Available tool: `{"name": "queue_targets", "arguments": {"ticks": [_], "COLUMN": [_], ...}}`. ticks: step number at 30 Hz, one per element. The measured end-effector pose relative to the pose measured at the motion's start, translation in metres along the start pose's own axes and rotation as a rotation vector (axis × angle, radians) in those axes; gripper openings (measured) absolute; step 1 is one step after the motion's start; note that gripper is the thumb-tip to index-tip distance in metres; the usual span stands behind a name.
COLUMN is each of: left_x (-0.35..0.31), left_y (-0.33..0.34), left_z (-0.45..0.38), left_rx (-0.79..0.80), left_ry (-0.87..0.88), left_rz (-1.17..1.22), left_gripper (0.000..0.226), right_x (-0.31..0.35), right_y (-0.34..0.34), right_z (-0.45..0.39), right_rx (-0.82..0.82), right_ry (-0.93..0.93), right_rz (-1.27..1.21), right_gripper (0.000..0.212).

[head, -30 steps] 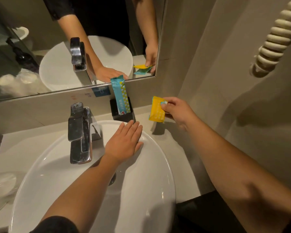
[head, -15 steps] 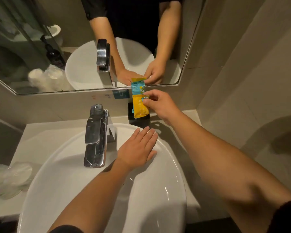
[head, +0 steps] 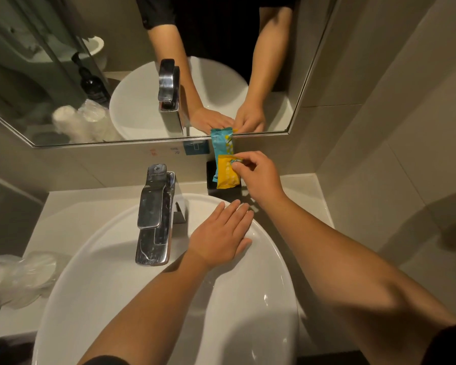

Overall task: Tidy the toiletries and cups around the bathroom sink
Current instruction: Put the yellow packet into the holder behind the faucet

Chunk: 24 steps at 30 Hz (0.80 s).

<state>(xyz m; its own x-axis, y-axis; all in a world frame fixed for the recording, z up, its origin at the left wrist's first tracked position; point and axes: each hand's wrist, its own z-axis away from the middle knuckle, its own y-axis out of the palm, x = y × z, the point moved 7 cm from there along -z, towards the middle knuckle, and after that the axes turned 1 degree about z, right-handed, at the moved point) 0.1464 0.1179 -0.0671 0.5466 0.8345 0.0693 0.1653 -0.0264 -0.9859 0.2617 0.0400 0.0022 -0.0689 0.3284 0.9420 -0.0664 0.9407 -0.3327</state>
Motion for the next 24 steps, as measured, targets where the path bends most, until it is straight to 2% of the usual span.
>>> {"name": "queue_targets", "arguments": {"ticks": [6, 11, 17, 21, 24], "left_x": [0.0, 0.0, 0.0, 0.0, 0.0], "left_y": [-0.001, -0.001, 0.0, -0.002, -0.001], "left_z": [-0.001, -0.001, 0.0, -0.001, -0.001], "left_rx": [-0.005, -0.001, 0.012, 0.018, 0.018], "left_ry": [0.002, -0.002, -0.001, -0.004, -0.002], "left_rz": [-0.013, -0.015, -0.012, 0.0, 0.0], "left_gripper": [0.057, 0.057, 0.058, 0.057, 0.058], "right_x": [0.003, 0.008, 0.011, 0.009, 0.004], "right_y": [0.002, 0.004, 0.001, 0.009, 0.014], "right_z": [0.01, 0.011, 0.01, 0.016, 0.013], "right_rx": [-0.072, -0.058, -0.097, -0.03, 0.061], "right_ry": [-0.066, -0.116, -0.12, -0.165, -0.13], "right_rz": [0.124, 0.25, 0.226, 0.341, 0.426], "right_gripper": [0.019, 0.021, 0.02, 0.02, 0.024]}}
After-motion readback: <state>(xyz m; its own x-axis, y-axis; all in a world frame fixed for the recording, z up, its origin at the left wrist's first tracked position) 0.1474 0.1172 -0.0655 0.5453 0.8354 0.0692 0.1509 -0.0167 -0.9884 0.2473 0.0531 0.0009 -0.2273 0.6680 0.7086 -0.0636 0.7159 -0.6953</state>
